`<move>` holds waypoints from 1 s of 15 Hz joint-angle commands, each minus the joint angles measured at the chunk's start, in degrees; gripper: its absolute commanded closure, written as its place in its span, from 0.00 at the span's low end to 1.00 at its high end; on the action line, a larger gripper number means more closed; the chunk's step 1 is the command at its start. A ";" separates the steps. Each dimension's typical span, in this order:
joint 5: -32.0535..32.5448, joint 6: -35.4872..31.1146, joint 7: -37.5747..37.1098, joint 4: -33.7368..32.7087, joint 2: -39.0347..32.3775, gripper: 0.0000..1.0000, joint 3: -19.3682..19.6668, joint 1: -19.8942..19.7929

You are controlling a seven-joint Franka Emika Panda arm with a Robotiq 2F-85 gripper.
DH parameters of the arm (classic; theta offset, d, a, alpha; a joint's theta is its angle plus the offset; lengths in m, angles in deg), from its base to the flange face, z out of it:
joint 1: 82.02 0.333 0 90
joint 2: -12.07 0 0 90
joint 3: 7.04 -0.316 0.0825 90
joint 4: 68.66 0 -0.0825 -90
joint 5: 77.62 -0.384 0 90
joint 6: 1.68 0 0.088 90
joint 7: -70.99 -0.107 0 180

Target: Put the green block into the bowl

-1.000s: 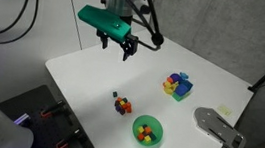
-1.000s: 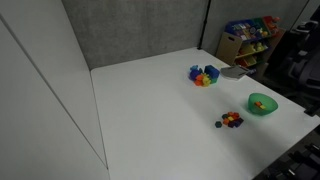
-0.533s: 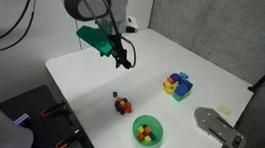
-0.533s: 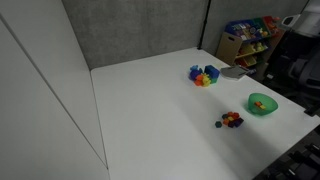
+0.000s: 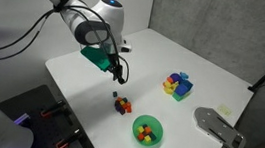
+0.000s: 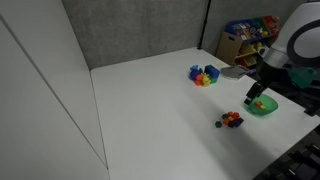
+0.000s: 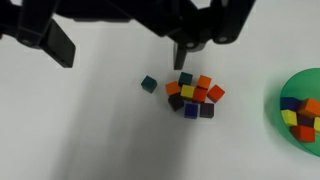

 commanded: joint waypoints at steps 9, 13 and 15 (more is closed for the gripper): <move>3.59 -1.94 -5.22 -6.15 -12.66 0.00 -1.97 -0.47; 2.21 -6.04 -6.13 -10.44 -20.47 0.00 -3.40 -0.90; 2.81 -8.35 -6.94 -12.50 -24.13 0.00 -3.87 -0.81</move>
